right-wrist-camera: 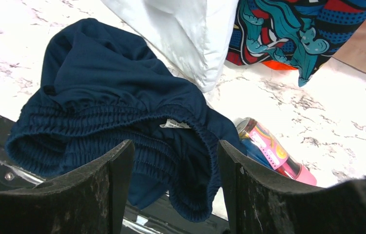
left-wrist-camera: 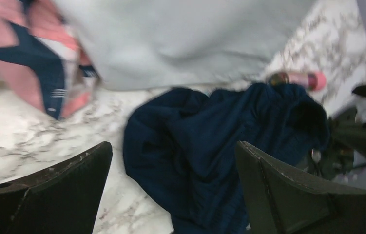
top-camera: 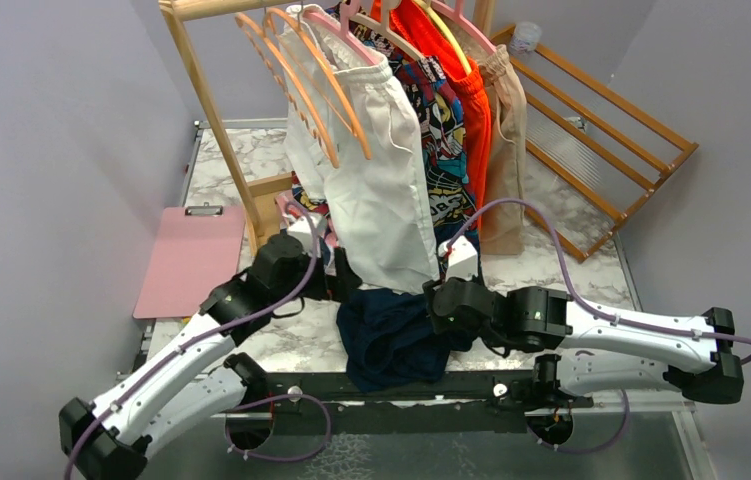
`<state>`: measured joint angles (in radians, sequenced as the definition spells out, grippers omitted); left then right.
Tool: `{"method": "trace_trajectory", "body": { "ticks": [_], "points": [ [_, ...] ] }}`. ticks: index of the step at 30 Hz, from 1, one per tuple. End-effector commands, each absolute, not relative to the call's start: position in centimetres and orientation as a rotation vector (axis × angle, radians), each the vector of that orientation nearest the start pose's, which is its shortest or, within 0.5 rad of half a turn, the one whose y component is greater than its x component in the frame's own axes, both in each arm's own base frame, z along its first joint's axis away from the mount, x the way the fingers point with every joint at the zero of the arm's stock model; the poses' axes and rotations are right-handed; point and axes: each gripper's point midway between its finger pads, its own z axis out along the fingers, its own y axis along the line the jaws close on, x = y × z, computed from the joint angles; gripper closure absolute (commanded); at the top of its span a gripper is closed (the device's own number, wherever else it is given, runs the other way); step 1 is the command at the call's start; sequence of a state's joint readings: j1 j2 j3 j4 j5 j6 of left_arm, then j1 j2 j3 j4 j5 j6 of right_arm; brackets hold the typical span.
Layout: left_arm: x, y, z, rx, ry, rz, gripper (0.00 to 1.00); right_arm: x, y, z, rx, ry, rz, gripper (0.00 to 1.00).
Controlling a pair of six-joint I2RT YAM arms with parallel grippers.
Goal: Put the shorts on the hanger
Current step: Adjust the shorts at the center of the board.
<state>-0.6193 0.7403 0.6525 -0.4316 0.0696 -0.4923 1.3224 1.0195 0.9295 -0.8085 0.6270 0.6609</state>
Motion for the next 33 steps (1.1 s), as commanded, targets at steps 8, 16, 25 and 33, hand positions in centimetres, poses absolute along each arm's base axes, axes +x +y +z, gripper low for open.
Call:
{"method": "trace_trajectory", "body": {
  "ticks": [8, 16, 25, 33],
  "points": [
    [14.4, -23.0, 16.7, 0.514, 2.266, -0.630, 0.04, 13.7, 20.3, 14.9, -0.492, 2.238, 0.217, 0.34],
    [10.9, -23.6, 16.3, 0.773, 2.379, -0.611, 0.07, 13.5, 20.9, 15.0, -0.513, 2.227, 0.270, 0.34],
    [9.6, -23.7, 13.6, 0.868, 2.481, -0.486, 0.11, 13.1, 21.2, 15.3, -0.442, 2.247, 0.330, 0.34],
    [9.8, -24.0, 11.8, 0.904, 2.526, -0.417, 0.14, 13.2, 21.0, 15.9, -0.372, 2.229, 0.381, 0.34]
  ]
}}
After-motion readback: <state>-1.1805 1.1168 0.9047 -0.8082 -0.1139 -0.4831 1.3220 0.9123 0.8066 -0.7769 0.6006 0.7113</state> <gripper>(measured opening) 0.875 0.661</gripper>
